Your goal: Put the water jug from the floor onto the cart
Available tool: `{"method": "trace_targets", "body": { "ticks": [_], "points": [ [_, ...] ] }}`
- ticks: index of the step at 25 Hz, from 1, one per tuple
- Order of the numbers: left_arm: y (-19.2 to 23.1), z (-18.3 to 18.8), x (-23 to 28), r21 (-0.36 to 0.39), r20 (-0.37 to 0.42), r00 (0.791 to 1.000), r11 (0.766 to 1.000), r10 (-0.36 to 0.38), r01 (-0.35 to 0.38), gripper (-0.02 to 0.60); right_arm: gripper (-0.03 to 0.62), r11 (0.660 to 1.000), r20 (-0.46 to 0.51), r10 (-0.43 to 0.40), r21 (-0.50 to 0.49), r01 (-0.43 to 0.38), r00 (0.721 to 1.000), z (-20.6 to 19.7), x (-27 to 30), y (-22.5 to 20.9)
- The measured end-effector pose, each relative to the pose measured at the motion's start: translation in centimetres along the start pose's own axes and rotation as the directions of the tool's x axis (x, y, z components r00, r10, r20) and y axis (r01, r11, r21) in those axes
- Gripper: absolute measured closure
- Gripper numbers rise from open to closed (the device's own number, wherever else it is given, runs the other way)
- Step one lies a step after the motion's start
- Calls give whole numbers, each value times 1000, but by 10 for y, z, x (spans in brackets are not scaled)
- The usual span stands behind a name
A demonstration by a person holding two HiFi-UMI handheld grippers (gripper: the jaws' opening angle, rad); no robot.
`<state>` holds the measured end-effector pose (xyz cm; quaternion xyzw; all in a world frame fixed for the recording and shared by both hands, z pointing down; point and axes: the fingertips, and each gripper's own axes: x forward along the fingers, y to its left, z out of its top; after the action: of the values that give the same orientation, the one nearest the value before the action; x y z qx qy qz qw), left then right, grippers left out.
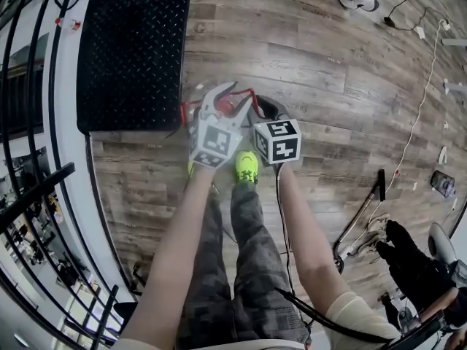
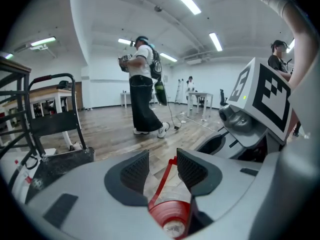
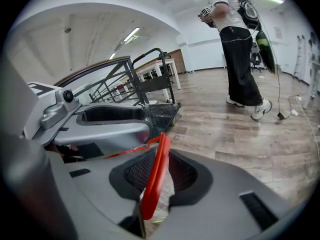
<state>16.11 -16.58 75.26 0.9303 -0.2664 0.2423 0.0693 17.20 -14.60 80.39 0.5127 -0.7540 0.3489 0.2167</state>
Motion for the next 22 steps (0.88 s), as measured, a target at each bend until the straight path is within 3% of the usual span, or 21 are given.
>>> {"method": "trace_targets", "body": {
  "ticks": [9,18,22],
  "points": [
    [8,1,-7,-17,61,997,999,48,-47,431,523,1000,28,7,8,-7,1000,6,3,0],
    [30,48,-18,-96,234,965,990,121,-101,430,523,1000,45,8,9,-8,999,5,-1,2],
    [34,59,-16,-89,260,957,990,127,-108,431,523,1000,60,16,11,-16,998,6,-2,5]
  ]
}}
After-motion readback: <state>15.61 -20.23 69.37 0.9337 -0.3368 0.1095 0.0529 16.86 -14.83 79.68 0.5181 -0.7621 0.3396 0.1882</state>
